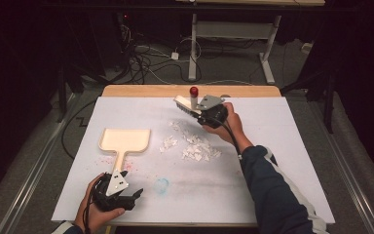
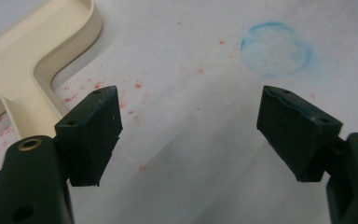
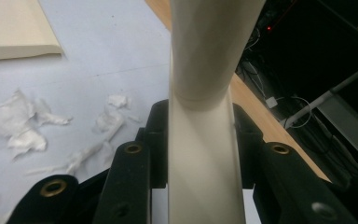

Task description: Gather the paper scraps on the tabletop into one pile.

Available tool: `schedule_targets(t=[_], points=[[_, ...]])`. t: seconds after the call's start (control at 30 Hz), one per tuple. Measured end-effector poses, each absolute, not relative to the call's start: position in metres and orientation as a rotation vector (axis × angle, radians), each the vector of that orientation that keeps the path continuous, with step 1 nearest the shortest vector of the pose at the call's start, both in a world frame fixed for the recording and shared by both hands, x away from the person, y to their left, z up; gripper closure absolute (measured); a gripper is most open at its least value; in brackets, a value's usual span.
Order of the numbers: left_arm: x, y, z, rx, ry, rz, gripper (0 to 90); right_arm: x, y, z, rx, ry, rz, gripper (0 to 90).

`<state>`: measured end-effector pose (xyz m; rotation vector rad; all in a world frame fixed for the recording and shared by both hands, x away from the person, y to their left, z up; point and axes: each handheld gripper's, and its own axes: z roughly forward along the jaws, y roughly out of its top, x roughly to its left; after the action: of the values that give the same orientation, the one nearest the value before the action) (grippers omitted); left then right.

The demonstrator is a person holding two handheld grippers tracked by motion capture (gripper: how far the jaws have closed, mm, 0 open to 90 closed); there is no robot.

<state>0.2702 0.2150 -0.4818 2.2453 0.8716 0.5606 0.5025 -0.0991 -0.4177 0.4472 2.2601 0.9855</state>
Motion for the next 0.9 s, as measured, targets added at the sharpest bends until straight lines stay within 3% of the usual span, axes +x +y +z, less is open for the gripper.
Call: schedule_targets(t=[0.17, 0.4, 0.63, 0.9], points=[[0.270, 0.217, -0.484, 2.246, 0.887, 0.545, 21.8, 0.516, -0.064, -0.444, 0.393, 2.296, 0.854, 67.6], [0.269, 0.221, -0.487, 2.251, 0.887, 0.524, 21.8, 0.506, -0.052, -0.454, 0.300, 2.379, 0.867, 67.2], [0.268, 0.219, -0.489, 2.267, 0.866, 0.506, 21.8, 0.489, -0.065, -0.451, 0.127, 2.474, 0.905, 66.7], [0.267, 0.216, -0.486, 2.265, 0.840, 0.491, 21.8, 0.468, -0.109, -0.436, -0.024, 2.591, 1.003, 67.2]])
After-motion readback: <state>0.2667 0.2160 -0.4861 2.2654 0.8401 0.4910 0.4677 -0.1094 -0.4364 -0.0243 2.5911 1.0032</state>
